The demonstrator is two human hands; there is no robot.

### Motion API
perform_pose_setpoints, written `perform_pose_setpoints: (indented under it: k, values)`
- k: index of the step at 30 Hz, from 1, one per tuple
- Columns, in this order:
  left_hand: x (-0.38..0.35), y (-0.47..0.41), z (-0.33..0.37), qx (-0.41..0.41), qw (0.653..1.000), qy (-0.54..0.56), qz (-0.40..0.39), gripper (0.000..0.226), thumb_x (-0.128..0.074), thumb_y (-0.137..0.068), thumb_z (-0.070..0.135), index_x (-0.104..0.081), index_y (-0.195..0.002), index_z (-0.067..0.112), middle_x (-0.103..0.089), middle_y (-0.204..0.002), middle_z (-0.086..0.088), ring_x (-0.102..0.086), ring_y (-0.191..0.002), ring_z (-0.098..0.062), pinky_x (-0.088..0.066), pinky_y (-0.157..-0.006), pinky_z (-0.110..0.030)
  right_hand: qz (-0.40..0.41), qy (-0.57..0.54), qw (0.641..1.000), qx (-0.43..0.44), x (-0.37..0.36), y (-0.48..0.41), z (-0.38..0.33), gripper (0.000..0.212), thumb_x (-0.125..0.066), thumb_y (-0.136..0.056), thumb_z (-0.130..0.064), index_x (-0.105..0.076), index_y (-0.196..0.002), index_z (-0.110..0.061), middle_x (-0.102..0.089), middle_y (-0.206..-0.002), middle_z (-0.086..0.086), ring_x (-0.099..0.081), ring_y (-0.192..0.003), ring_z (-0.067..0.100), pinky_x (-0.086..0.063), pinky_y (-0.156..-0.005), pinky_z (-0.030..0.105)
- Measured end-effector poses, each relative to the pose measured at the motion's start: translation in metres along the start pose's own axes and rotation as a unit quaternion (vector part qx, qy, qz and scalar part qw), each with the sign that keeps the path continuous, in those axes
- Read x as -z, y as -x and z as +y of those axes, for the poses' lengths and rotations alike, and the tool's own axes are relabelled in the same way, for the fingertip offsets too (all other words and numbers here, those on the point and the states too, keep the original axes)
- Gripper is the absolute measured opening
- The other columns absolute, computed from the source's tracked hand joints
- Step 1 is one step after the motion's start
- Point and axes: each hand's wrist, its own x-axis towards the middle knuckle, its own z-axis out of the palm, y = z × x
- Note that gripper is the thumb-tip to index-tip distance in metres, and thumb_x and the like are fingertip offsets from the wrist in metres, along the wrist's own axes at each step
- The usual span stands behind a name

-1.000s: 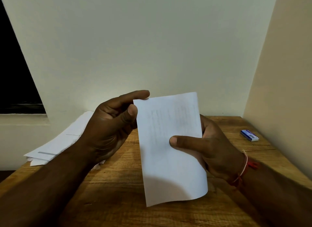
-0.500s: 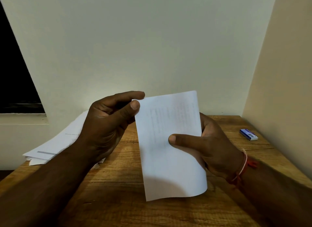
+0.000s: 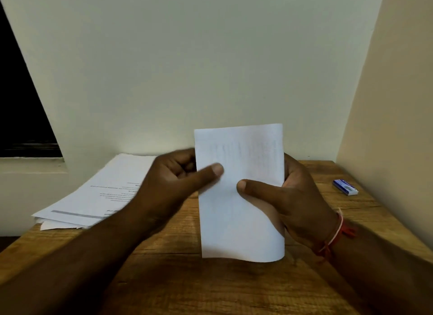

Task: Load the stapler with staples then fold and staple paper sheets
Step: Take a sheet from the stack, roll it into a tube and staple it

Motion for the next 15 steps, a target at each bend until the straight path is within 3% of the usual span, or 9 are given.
perform_pose_setpoints:
  k: [3,9,13,15]
  values:
    - [-0.017,0.011,-0.012,0.040,0.991,-0.129,-0.017,0.024,-0.089,-0.087,0.028,-0.085,-0.109,0.022,-0.088,-0.106,0.007,-0.085,-0.100,-0.015,-0.071,-0.085,-0.037,0.034,0.037,0.999,0.015,0.002,-0.001,0.002,0.052,-0.091,-0.082,-0.007,-0.071,-0.125,-0.027,-0.081,-0.118,-0.002,-0.080,-0.108,0.021,-0.068,-0.087,0.045]
    - [-0.015,0.009,-0.014,0.024,0.983,-0.182,0.018,0.010,-0.091,-0.088,0.032,-0.085,-0.096,0.031,-0.087,-0.096,0.015,-0.084,-0.091,-0.007,-0.068,-0.074,-0.024,0.041,0.022,0.999,0.008,0.001,-0.004,0.004,0.056,-0.091,-0.082,-0.008,-0.069,-0.129,-0.029,-0.082,-0.117,-0.006,-0.080,-0.106,0.019,-0.069,-0.083,0.039]
    - [-0.005,0.004,-0.009,0.030,0.985,-0.156,0.060,0.008,-0.092,-0.088,0.031,-0.089,-0.094,0.026,-0.088,-0.097,0.007,-0.086,-0.092,-0.013,-0.069,-0.082,-0.038,0.037,-0.015,0.999,-0.022,0.003,-0.009,0.004,0.064,-0.086,-0.086,-0.005,-0.060,-0.140,-0.025,-0.084,-0.114,0.005,-0.082,-0.103,0.027,-0.068,-0.084,0.045]
    - [-0.002,0.002,-0.006,0.037,0.987,-0.137,0.078,0.010,-0.092,-0.087,0.029,-0.090,-0.096,0.025,-0.088,-0.098,0.003,-0.086,-0.093,-0.016,-0.069,-0.086,-0.043,0.048,-0.027,0.998,-0.028,0.005,-0.010,0.003,0.061,-0.085,-0.087,-0.003,-0.062,-0.139,-0.025,-0.084,-0.108,0.014,-0.082,-0.098,0.032,-0.065,-0.071,0.036]
